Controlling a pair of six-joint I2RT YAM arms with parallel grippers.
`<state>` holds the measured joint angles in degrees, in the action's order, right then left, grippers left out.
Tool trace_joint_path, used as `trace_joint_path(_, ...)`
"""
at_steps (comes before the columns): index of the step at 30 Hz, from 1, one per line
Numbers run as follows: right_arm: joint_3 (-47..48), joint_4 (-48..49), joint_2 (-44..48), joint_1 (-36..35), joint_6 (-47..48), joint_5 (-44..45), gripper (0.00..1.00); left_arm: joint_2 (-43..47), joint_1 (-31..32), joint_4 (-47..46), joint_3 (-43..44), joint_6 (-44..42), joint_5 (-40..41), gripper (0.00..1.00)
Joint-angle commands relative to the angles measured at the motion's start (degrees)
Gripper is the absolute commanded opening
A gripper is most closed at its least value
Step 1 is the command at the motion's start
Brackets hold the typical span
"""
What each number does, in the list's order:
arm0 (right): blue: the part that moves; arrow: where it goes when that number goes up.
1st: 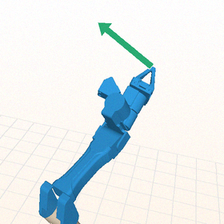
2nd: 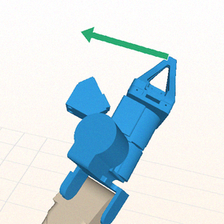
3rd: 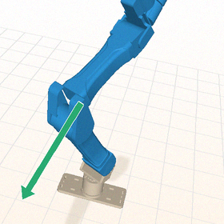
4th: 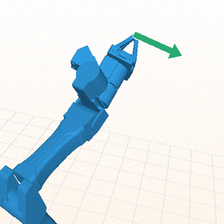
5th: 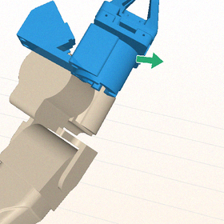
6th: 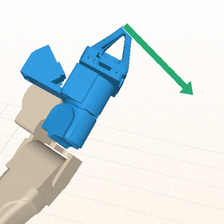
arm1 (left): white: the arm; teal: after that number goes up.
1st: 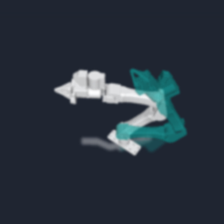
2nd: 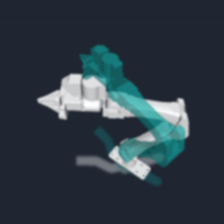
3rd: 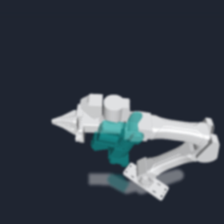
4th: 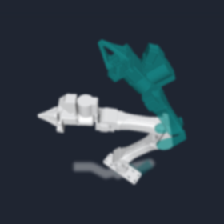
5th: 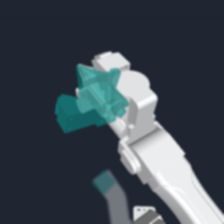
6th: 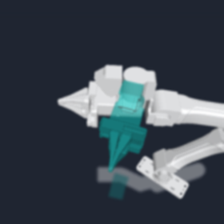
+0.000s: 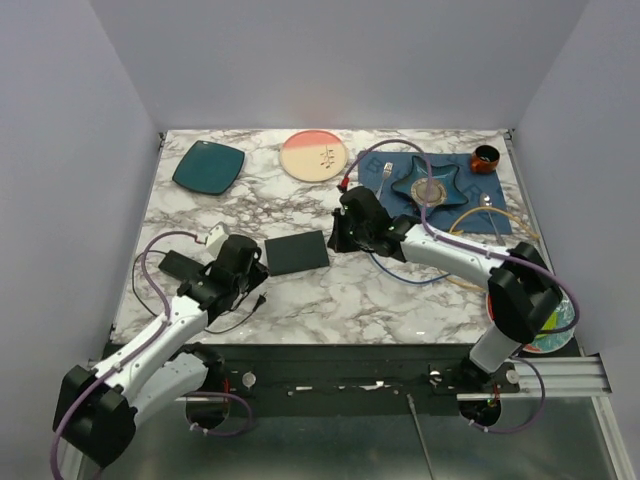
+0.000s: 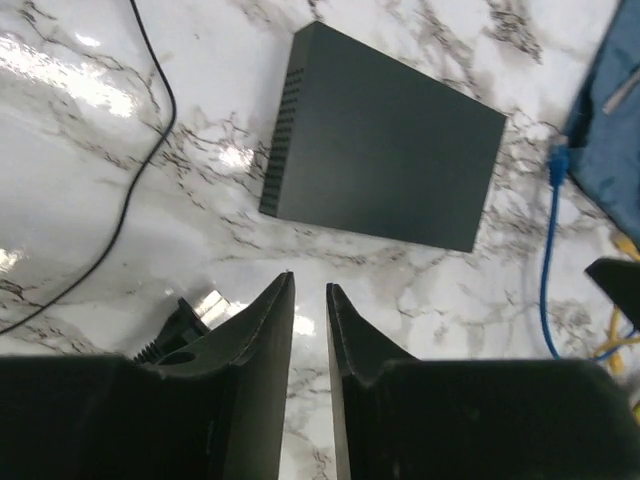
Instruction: Pull the plug from the switch port
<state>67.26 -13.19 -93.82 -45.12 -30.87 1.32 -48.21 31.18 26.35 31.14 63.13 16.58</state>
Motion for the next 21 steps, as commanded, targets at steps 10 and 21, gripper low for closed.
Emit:
trace_joint_path(10,0.8,-0.2,-11.5,5.7,-4.1,2.5,0.01,-24.1,-14.6,-12.9,6.0,-0.8,-9.6,0.22)
trace_joint_path(21,5.8,0.7,-19.2,6.2,-4.3,-4.1,0.00,-37.7,-14.8,-17.8,7.6,-1.4,-12.5,0.22)
